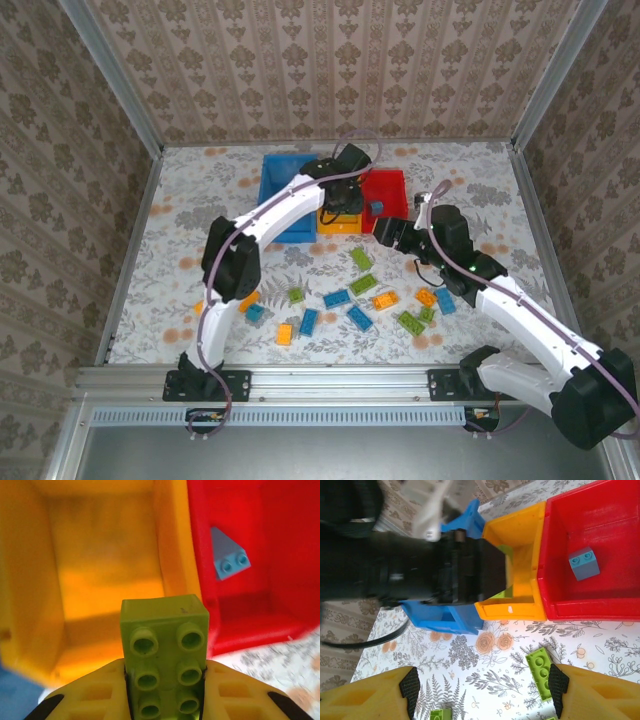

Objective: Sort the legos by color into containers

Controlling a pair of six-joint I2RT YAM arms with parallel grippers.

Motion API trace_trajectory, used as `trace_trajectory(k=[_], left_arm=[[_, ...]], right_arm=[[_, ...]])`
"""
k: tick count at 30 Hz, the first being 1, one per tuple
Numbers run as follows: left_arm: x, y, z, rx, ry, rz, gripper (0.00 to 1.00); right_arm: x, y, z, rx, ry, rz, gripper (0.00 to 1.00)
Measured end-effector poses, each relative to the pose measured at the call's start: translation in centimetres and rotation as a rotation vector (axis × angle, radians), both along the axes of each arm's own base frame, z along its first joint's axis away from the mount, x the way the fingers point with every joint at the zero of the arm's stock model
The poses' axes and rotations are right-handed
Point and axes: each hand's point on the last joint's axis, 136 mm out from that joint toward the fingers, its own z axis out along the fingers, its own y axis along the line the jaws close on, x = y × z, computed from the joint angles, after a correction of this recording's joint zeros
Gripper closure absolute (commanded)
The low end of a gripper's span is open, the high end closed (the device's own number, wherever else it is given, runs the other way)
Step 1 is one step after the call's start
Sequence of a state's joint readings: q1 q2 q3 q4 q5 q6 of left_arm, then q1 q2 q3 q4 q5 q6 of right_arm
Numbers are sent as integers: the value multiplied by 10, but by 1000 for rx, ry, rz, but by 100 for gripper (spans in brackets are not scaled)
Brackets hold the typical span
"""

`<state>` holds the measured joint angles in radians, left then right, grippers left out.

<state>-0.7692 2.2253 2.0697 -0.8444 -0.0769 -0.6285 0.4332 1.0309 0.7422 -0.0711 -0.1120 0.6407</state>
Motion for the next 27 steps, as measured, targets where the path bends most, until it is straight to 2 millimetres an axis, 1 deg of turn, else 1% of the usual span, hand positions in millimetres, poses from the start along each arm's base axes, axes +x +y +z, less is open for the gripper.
trace_trajectory(k=[2, 4, 6, 8, 11, 14, 19, 23, 25, 27], left_arm=[[9, 2, -16, 26, 15, -3, 78], [14, 6, -27, 43, 28, 0, 77], [16, 9, -35, 56, 38, -1, 75], [17, 10, -38, 58, 44, -5, 71], [17, 8, -36, 49, 44, -13, 62], [17, 6, -34, 43, 42, -18, 57], [15, 8, -35, 51, 55, -19, 54], [13, 10, -36, 58, 62, -19, 52], [12, 11, -31, 55, 57, -17, 49], [7, 18, -20, 53, 45, -7, 47]], right_arm=[[0, -1, 2, 3, -6, -4, 28], [-1, -3, 6, 9, -15, -9, 28], [-2, -4, 9, 13, -24, -11, 28], [-2, -4, 11, 18, -26, -13, 28], [-2, -5, 9, 17, -19, -16, 27], [-2, -5, 9, 17, -18, -16, 27], [-2, -5, 8, 13, -15, -15, 27], [-1, -4, 2, -11, -9, -6, 27], [-1, -4, 0, -27, -6, 1, 27], [0, -3, -1, -50, -9, 13, 27]])
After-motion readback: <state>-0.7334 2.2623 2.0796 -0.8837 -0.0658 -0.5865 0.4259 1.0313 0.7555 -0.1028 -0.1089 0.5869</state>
